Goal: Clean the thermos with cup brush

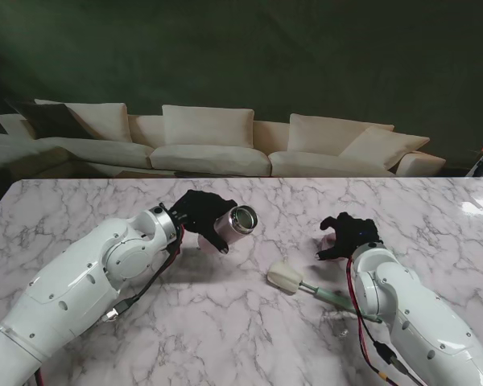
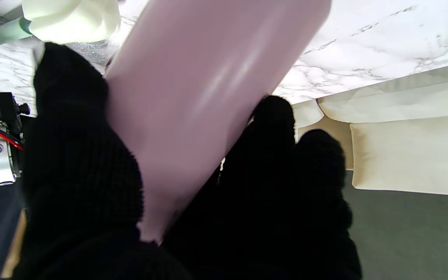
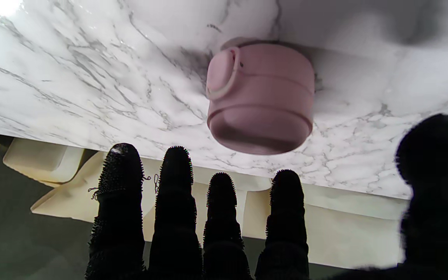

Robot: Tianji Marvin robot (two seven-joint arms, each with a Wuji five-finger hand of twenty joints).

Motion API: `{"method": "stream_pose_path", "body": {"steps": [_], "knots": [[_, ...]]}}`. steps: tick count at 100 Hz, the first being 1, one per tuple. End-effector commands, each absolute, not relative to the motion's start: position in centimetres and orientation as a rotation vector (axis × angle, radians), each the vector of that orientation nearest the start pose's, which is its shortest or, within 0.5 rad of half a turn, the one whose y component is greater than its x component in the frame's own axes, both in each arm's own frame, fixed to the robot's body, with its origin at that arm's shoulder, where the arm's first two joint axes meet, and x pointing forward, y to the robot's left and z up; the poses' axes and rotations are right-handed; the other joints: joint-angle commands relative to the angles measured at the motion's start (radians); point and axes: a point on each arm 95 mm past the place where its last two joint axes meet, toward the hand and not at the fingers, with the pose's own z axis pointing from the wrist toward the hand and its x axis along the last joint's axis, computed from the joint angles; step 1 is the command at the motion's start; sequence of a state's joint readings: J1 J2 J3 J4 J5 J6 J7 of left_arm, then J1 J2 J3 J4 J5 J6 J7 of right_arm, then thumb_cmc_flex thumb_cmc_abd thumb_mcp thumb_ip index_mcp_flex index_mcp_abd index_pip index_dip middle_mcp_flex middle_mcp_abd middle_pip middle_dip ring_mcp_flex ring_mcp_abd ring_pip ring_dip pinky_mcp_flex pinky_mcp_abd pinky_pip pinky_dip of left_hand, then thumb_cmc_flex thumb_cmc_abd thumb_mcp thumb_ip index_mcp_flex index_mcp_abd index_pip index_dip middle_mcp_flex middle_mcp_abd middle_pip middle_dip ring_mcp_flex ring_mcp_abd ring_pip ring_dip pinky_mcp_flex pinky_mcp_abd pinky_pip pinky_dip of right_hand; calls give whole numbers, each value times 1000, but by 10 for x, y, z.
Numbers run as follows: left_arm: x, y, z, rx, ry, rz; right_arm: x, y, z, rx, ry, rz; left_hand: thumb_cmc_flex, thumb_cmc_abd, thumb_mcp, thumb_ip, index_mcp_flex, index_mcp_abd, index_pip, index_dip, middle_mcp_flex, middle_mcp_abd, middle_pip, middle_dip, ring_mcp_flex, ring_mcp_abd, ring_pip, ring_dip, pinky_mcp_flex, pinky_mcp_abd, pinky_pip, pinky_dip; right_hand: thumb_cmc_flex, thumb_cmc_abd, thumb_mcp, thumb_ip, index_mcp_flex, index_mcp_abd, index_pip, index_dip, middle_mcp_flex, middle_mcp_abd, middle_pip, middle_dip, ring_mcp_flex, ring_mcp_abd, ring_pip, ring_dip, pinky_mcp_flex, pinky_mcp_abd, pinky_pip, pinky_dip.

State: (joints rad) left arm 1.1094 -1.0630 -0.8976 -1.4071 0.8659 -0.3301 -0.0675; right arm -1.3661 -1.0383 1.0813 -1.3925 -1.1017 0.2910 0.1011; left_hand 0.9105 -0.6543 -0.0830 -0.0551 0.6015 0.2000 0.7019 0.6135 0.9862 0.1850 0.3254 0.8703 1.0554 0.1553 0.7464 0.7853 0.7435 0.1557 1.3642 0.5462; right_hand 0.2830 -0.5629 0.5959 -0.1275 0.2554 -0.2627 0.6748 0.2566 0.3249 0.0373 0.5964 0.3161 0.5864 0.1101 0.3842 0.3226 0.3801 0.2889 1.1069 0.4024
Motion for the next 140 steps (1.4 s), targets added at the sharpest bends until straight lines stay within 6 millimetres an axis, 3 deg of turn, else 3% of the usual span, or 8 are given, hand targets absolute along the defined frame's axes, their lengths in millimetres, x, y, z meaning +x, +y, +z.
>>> {"method": "stream_pose_path", "body": {"steps": [1, 44, 66, 80, 91, 109, 122, 140], "knots": [[475, -75, -261, -801, 1887, -1724, 451, -52, -352, 1267, 1501, 954, 277, 338, 489, 84, 92, -210, 135, 72, 25, -52, 112, 35, 27, -7, 31, -2, -9, -67, 30, 8, 23, -38, -20, -8, 24, -13, 18, 19, 11, 20, 29, 9, 18, -9, 15, 17, 9, -11, 23, 9], [474, -75, -263, -806, 1895, -1718, 458, -47, -369, 1308, 1492, 917, 276, 339, 487, 83, 91, -211, 134, 74, 24, -54, 112, 34, 25, -5, 31, -1, -11, -65, 30, 9, 94, -44, -60, -3, 23, 14, 42, 25, 55, 33, 91, 34, 71, -26, 82, 42, 76, -57, 70, 5], [474, -75, -263, -805, 1903, -1713, 459, -46, -376, 1371, 1454, 912, 277, 340, 486, 84, 91, -213, 134, 77, 23, -55, 112, 35, 25, -6, 32, -1, -12, -65, 31, 9, 242, -75, -78, 6, 89, 55, 110, 84, 107, 71, 200, 78, 168, -24, 206, 92, 255, -100, 148, -14], [474, -76, -264, -805, 1908, -1713, 459, -45, -380, 1396, 1433, 914, 277, 340, 486, 83, 90, -212, 134, 79, 24, -55, 113, 36, 24, -5, 32, -1, -12, -66, 32, 9, 225, -156, 306, -22, 153, 58, 147, 160, 159, 71, 267, 131, 235, -36, 300, 126, 359, -141, 189, -34], [474, -78, -265, -804, 1914, -1713, 459, -44, -382, 1408, 1408, 920, 278, 341, 486, 83, 91, -212, 134, 80, 23, -55, 113, 36, 25, -5, 32, -1, -11, -66, 32, 9, 252, -136, 421, -7, 209, 55, 166, 179, 219, 59, 288, 156, 296, -44, 336, 142, 431, -167, 214, -25], [474, -79, -265, -804, 1918, -1713, 458, -44, -384, 1402, 1384, 937, 278, 341, 486, 83, 90, -212, 133, 80, 23, -55, 113, 35, 25, -6, 32, -1, -11, -66, 32, 9, 327, -121, 505, 5, 272, 41, 190, 197, 311, 32, 323, 193, 392, -63, 389, 168, 525, -207, 247, -11], [474, -79, -266, -802, 1921, -1711, 457, -43, -381, 1390, 1365, 953, 279, 342, 485, 84, 91, -211, 133, 80, 23, -55, 113, 36, 24, -4, 31, -1, -10, -66, 33, 8, 416, -128, 485, -97, 308, 30, 275, 127, 368, 22, 338, 250, 441, -81, 439, 196, 572, -231, 279, 22], [474, -79, -266, -804, 1920, -1712, 456, -41, -373, 1375, 1334, 993, 278, 341, 484, 83, 91, -212, 132, 80, 23, -54, 112, 35, 24, -4, 32, -1, -10, -66, 33, 8, 527, -155, 530, -113, 371, 11, 369, 180, 425, 12, 345, 290, 491, -79, 507, 192, 627, -271, 325, 54]]}}
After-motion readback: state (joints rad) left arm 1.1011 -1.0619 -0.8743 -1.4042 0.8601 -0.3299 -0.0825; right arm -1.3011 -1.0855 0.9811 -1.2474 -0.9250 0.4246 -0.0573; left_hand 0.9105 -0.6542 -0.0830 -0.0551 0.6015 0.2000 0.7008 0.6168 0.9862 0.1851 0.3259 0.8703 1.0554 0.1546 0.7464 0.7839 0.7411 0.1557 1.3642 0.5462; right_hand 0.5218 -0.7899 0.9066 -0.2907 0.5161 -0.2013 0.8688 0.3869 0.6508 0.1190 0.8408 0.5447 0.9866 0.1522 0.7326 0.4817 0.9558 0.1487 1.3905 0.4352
